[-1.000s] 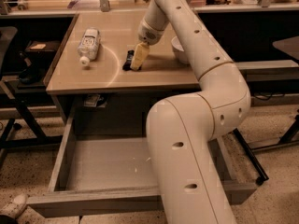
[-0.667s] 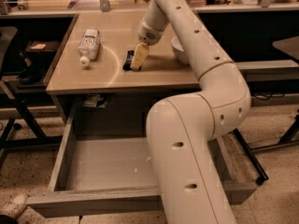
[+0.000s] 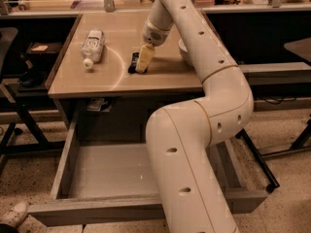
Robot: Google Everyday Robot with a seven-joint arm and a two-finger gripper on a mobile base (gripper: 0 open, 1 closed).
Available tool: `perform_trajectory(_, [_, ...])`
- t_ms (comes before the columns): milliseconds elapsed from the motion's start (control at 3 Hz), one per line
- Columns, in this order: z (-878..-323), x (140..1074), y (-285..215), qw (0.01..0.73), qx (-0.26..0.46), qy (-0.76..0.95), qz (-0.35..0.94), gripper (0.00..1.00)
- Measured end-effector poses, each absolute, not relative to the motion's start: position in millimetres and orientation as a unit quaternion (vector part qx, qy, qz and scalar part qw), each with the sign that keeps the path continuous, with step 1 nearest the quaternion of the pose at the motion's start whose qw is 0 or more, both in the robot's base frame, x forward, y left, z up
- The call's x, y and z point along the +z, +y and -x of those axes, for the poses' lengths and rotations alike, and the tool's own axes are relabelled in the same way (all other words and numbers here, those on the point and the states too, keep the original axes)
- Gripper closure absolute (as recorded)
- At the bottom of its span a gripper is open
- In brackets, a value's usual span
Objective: Place rxbar blueberry into top drawer
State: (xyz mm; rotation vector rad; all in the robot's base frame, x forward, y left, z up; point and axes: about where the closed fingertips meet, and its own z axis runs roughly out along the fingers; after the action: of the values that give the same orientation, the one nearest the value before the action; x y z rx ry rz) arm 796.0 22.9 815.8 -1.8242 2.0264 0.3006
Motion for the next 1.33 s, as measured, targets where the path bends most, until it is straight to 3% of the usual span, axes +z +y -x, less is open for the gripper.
perform_trajectory(1333, [-790.7,866.0,28.4,0.267,0.126,0.695,0.655,1.0])
